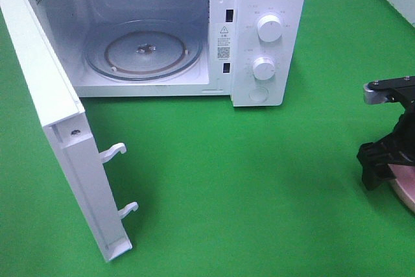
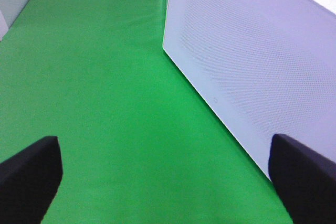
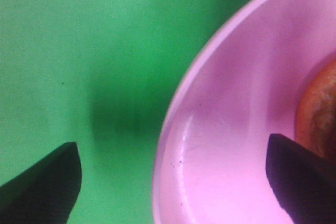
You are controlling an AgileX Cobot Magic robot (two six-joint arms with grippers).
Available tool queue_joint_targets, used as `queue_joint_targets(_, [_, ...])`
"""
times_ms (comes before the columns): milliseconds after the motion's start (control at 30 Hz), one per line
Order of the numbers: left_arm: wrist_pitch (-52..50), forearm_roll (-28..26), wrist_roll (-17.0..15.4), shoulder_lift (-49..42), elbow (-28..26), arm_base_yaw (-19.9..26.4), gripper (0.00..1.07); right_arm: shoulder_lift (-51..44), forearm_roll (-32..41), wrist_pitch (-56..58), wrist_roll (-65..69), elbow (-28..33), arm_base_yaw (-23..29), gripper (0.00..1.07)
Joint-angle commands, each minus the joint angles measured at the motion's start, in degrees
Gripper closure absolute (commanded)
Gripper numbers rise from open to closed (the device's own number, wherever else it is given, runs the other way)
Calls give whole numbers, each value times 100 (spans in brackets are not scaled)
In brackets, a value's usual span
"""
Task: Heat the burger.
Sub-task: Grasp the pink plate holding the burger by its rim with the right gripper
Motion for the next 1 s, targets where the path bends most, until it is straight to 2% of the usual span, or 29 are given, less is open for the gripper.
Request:
queue_joint_targets(33, [-40,-6,6,-92,-6,11,7,132,-46,-86,-97,-11,-40,18])
queue_joint_targets(400, [-40,-6,6,-92,-6,11,7,539,-86,-441,-34,-11,-40,22])
queue_joint_targets(467, [-40,-6,6,-92,-6,11,7,539,-178,-516,0,-11,-40,30])
queue_joint_targets(567, [-40,-6,6,-92,-6,11,7,539,-195,-516,0,-11,-40,34])
queue_joint_targets(600, [-40,-6,6,-92,-6,11,7,539,-229,-504,92,-11,-40,43])
queue_joint_targets(633, [-40,-6,6,-92,-6,11,7,539,-229,-504,92,-11,-40,43])
queue_joint_targets(700, [-40,-6,6,-92,-6,11,7,539,-390,-384,286,-11,-40,64])
queue_joint_targets(733, [-40,-6,6,-92,-6,11,7,539,-390,-384,286,-11,-40,64])
queue_joint_targets(767, [-40,-6,6,-92,-6,11,7,539,-447,-327,315,-11,-40,77])
queue_joint_targets(867, [-40,-6,6,-92,-6,11,7,539,-493,-309,315,-11,-40,84])
queue_joint_targets(933, [-40,-6,6,-92,-6,11,7,539,-493,-241,327,-11,-40,101])
queue_joint_targets(967, [-40,-6,6,-92,-6,11,7,539,-493,-241,327,-11,-40,101])
queue_joint_targets(1000, [-40,-6,6,-92,-6,11,7,539,-493,-229,447,-11,-40,107])
